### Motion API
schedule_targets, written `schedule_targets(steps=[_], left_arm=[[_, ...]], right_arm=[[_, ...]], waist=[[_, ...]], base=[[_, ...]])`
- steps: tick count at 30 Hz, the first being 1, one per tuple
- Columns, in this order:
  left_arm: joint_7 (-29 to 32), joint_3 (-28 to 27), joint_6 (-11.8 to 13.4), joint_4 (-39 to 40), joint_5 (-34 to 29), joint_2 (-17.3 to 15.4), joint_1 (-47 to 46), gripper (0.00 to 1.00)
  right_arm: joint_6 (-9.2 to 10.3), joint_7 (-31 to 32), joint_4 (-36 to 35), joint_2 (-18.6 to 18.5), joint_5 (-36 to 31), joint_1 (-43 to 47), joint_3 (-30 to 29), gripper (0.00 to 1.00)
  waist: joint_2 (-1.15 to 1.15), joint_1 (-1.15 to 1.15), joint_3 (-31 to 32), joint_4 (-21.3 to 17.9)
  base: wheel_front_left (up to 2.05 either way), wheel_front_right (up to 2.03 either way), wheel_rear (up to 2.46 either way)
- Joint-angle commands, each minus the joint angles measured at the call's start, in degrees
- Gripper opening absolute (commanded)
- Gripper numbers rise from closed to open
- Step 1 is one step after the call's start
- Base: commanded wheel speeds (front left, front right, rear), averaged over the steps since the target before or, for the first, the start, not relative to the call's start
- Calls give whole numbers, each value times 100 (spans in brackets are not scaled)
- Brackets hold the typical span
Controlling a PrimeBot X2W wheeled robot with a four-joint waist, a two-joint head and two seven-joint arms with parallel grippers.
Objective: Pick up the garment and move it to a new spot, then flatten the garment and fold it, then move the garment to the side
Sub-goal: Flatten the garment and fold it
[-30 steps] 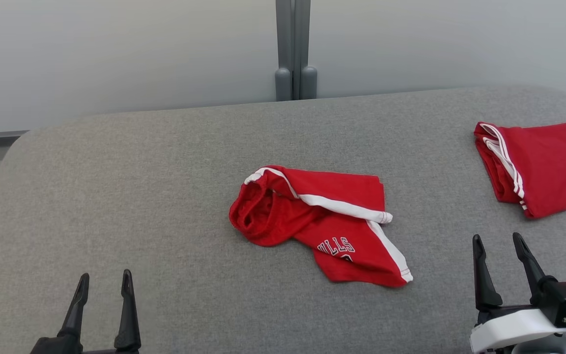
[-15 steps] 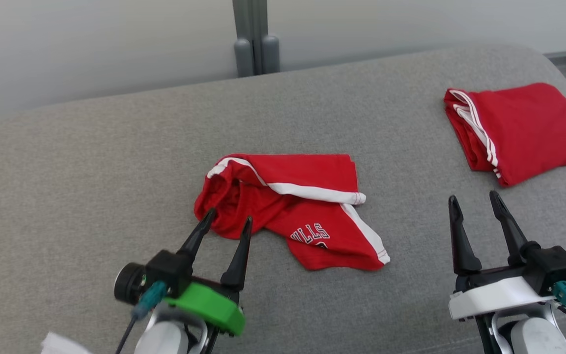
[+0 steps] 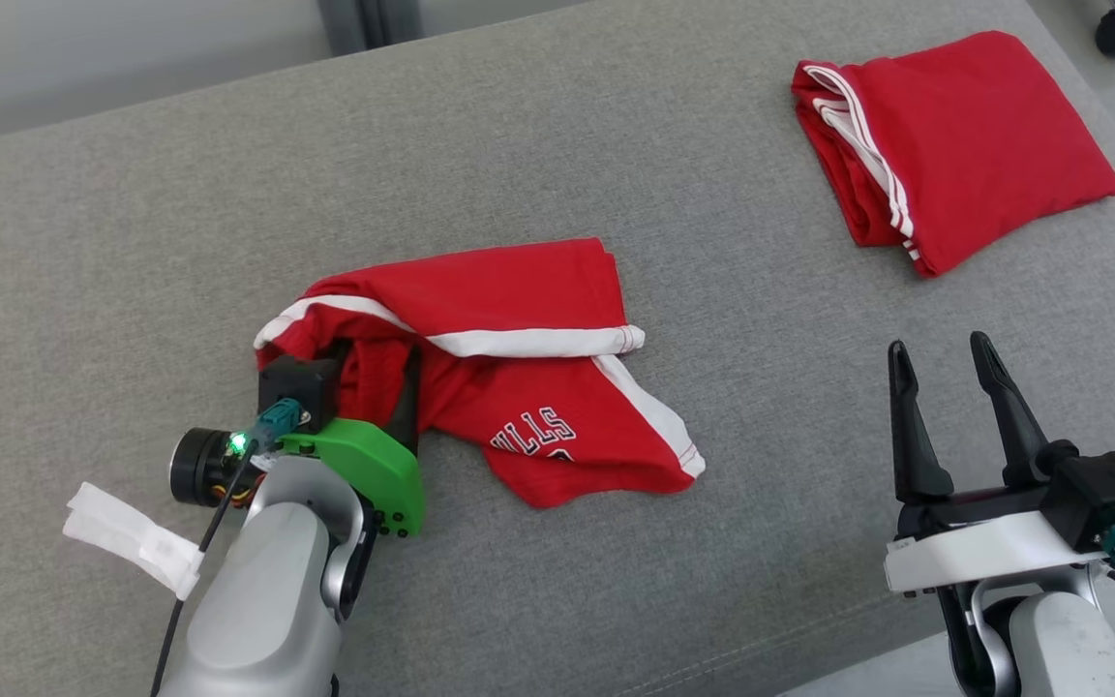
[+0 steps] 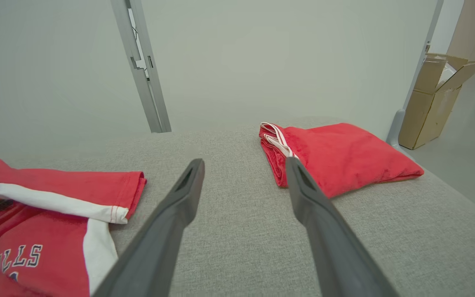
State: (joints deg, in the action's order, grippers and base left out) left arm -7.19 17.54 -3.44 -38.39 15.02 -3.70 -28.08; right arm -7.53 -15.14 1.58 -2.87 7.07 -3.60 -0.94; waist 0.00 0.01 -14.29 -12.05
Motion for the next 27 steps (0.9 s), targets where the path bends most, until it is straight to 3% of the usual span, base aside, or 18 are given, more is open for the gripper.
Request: schedule_targets(steps=[1, 3, 4, 5, 6, 13, 19, 27], left_arm=[[-64, -3, -14, -80, 71, -41, -95, 100], [-113, 17, -61, -185, 89, -40, -136, 100], [-128, 21, -70, -234, 109, -37, -152, 82], [-100, 32, -101, -304, 133, -34, -170, 38], [-108, 50, -119, -346, 136, -29, -191, 0], [-390, 279, -293, -171, 271, 0, -104, 0], [-116, 818, -403, 886, 586, -161, 497, 0], [781, 1881, -405, 2888, 1390, -1158, 1624, 0]], right_arm=[[9, 1, 7, -4, 16, -1, -24, 100], [9, 1, 14, -3, 0, -14, -30, 100], [9, 1, 14, -3, -2, -24, -30, 100], [9, 1, 18, -4, -6, -39, -26, 100], [9, 1, 21, -4, -8, -50, -19, 100], [9, 1, 69, -5, -51, 136, -78, 100], [9, 1, 136, -4, -41, 358, -160, 100], [9, 1, 207, -7, -11, 448, -121, 100]], waist=[[0, -1, -85, -108], [0, -1, -70, -92], [0, -1, -65, -82], [0, -1, -60, -73], [0, -1, -54, -64], [0, -1, 102, 86], [0, -1, 348, 322], [0, -1, 540, 592]], base=[[0, 0, 0], [0, 0, 0], [0, 0, 0], [0, 0, 0], [0, 0, 0], [0, 0, 0], [0, 0, 0], [0, 0, 0]])
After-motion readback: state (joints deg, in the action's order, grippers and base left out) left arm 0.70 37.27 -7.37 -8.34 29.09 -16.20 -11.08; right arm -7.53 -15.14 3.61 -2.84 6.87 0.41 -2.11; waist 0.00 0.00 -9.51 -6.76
